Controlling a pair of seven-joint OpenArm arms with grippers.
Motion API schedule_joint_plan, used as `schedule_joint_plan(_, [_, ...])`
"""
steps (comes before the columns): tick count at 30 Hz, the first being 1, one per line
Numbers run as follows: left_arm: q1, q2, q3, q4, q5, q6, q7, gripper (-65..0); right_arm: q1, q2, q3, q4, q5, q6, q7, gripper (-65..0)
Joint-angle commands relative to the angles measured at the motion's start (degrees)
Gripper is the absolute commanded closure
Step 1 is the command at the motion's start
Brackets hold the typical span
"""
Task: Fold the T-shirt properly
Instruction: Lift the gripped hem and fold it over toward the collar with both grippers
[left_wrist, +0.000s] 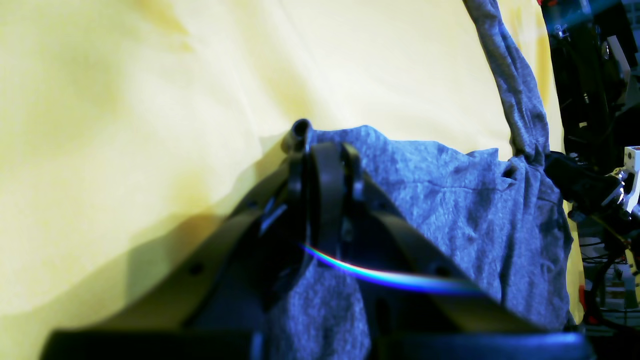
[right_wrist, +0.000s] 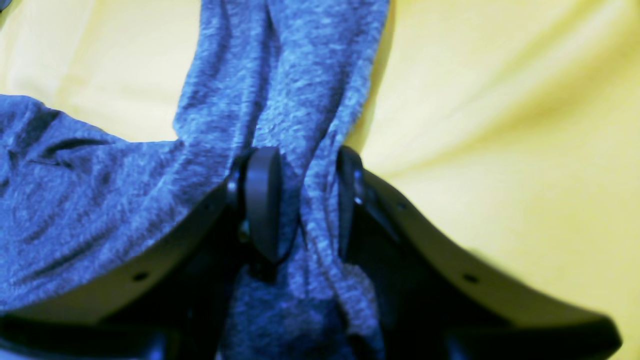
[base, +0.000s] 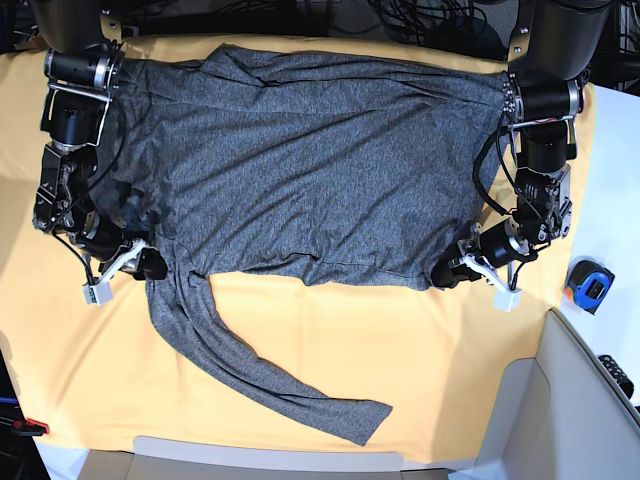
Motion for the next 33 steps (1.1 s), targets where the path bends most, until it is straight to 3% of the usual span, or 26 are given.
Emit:
schedule_joint_plan(1, [0.3,0.7,0.3,-0.3,0.0,0.9,2.3,-1.1,-2.6,-1.3,-1.2,-0.5,-7.0,-0.3,-11.7,-16.7])
schedule_joint_plan(4, [0.3,0.7,0.3,-0.3,0.0,0.9,2.3,-1.1,-3.1,-1.3,-1.3,0.9,-7.0,-0.3,-11.8,-10.1])
schedule_joint_plan(6, [0.3,0.7,0.3,-0.3,0.0,0.9,2.3,-0.9,-3.2,-1.2,-1.3,1.0,-7.0,-0.3,-11.8,0.0])
schedule_joint_plan(17, [0.3,0.5,0.3,1.3,0.0,0.9,2.3,0.0,-4.0,0.8,-1.3,4.8,-7.1,-0.3,-11.9,0.0])
schedule_joint_plan(27, [5.6,0.1,-0.1,14.3,0.0,0.9,3.0,0.0,-10.0,2.0,-1.2,18.9,-7.1,-0.3,-11.9,0.0])
schedule_joint_plan(33, [10.3,-2.0,-0.1,26.1,0.0,0.9,3.7,0.0,-16.2,3.2,-1.2,31.9,-7.2,-0.3,-11.8,0.0])
